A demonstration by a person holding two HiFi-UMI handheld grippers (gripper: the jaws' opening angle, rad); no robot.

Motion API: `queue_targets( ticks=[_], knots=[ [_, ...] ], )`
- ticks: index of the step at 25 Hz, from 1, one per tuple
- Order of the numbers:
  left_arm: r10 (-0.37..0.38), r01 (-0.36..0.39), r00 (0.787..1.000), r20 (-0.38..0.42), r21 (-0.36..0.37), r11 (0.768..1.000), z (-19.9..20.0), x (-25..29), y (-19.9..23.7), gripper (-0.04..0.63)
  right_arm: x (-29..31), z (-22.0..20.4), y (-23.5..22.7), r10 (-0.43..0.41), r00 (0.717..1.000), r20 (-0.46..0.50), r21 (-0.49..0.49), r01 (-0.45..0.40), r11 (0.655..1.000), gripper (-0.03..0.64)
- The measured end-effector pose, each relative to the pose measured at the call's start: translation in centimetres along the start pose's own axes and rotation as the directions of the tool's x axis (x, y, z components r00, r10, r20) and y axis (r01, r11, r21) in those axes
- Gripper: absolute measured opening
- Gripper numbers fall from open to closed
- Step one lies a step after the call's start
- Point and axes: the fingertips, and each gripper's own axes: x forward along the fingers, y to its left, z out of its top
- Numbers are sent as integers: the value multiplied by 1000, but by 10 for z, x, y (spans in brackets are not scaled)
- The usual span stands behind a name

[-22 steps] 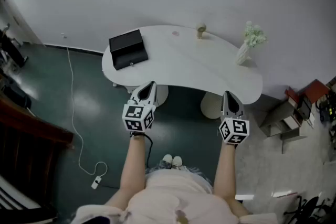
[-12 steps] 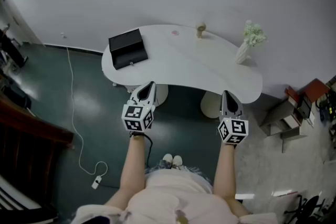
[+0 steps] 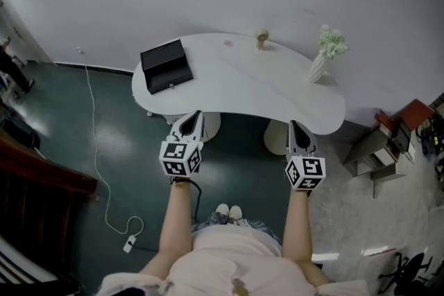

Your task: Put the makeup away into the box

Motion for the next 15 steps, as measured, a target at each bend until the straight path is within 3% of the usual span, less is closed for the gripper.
queue_targets(
  ticks=[10, 15],
  knots=[
    [-10, 10, 1000, -11, -13, 1000, -7, 2, 1, 26, 0, -3, 6, 35, 999, 11, 18, -35, 999, 17],
    [-20, 20, 1000, -13, -9, 1000, -7, 5, -1, 26, 2, 7, 9, 52, 997, 52, 56, -55, 997, 226]
  ],
)
